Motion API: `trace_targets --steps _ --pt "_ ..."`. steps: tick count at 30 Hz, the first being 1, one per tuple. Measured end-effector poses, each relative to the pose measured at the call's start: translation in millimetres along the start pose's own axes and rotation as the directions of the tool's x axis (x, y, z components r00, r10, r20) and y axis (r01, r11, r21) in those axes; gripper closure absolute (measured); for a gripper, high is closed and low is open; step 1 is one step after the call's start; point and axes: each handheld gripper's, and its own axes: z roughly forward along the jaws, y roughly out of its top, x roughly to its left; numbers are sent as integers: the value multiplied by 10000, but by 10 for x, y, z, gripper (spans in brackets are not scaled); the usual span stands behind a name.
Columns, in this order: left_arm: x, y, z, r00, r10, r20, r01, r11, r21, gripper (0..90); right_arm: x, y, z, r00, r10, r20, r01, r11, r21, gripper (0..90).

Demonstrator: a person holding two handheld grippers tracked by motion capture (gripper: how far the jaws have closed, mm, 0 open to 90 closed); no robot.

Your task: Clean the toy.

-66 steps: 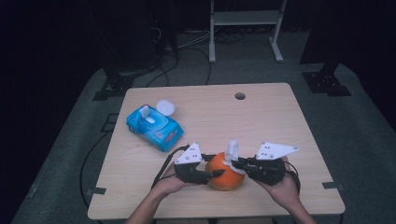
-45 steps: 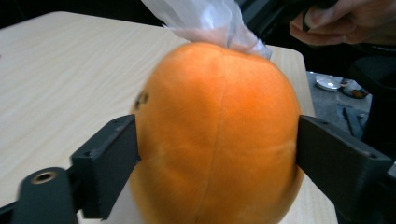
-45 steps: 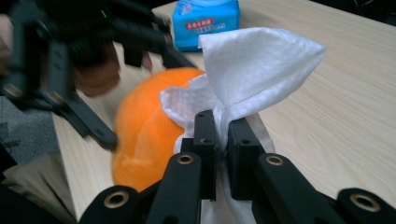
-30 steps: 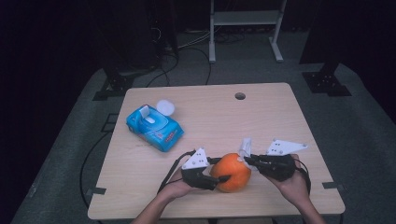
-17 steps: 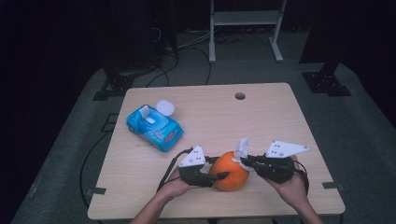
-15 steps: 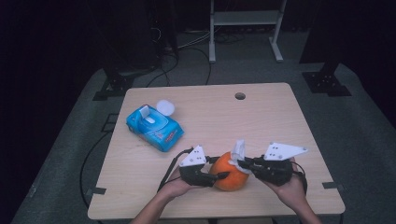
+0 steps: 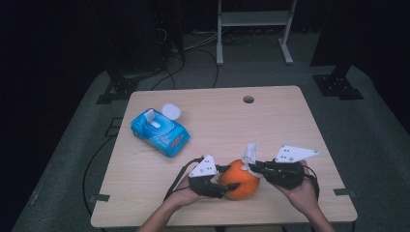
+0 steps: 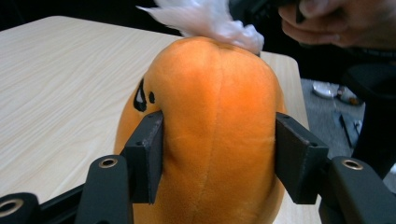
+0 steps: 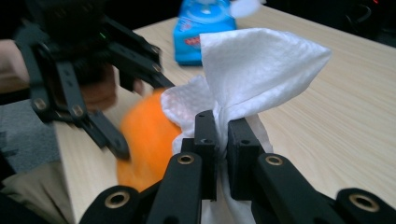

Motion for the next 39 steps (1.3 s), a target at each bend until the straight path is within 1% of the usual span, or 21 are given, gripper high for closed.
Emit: trace_targets --steps 1,3,4,5,6,8,10,13,14,18,19,21,23,24,26,27,29,32,34,36,39 --pt "0 1 -2 10000 -3 -40 3 10000 12 396 2 3 9 9999 -141 61 141 9999 72 835" --pt "3 1 -1 10000 -66 -69 66 10000 -18 398 -46 -30 12 9999 73 113 -75 9999 145 836" --pt "2 2 2 10000 -40 -68 40 10000 -25 398 -75 -50 13 9990 50 437 -64 9995 319 836" --pt "-3 2 7 10000 -39 -73 39 10000 -41 398 -108 -70 8 9980 129 611 -156 9989 438 836" --pt "-9 1 15 10000 -21 -81 21 10000 -63 398 -126 -83 -5 9979 392 509 -409 9987 312 837" --pt "-12 2 25 9999 4 -100 -5 10000 -85 398 -69 -46 -23 9986 254 460 -262 9995 163 837" --pt "-17 2 44 9999 -31 -142 29 9999 -148 398 53 38 -8 10000 1 -41 -2 9999 -117 836" --pt "-27 1 40 9996 11 -277 -16 9998 -174 404 210 138 83 9966 -828 -11 829 9965 144 836" --pt "-22 3 26 9995 -35 -312 28 9998 -209 417 201 140 99 9960 -887 59 886 9959 198 837" --pt "-6 53 -28 9993 -98 -349 85 9993 -358 445 62 115 32 9986 -305 421 300 9995 139 838" --pt "-3 68 -43 9993 -69 -355 57 9994 -333 448 84 132 6 9986 -316 424 316 9995 20 837" --pt "3 85 -59 9991 -115 -399 101 9994 -345 454 172 179 3 9991 -424 61 425 9989 -202 837" --pt "8 77 -59 9983 -17 -586 8 9999 -158 459 263 211 71 9957 -917 116 916 9958 55 837" --pt "26 60 -70 9982 -54 -595 47 9999 -124 460 254 205 89 9950 -983 150 981 9951 136 837" --pt "62 34 -92 9975 -265 -657 256 9996 -152 461 113 129 95 9970 -671 398 663 9976 223 838" --pt "69 29 -96 9973 -356 -649 345 9992 -188 462 36 79 76 9964 -412 739 383 9985 390 838" --pt "67 35 -91 9972 -303 -688 291 9994 -182 461 -70 10 30 9939 1 1100 -59 9986 527 838" --pt "31 54 -38 9979 -181 -625 168 9996 -224 461 32 52 -14 9979 -68 651 62 9999 92 838" --pt "16 68 -41 9979 -161 -621 148 9997 -219 462 172 137 27 9969 -651 438 648 9979 83 837" --pt "34 73 -82 9974 -258 -672 243 9995 -223 462 195 169 61 9946 -926 477 917 9956 201 837" --pt "67 99 -160 9960 -271 -854 252 9994 -229 462 108 144 36 9979 -360 542 355 9993 110 836"
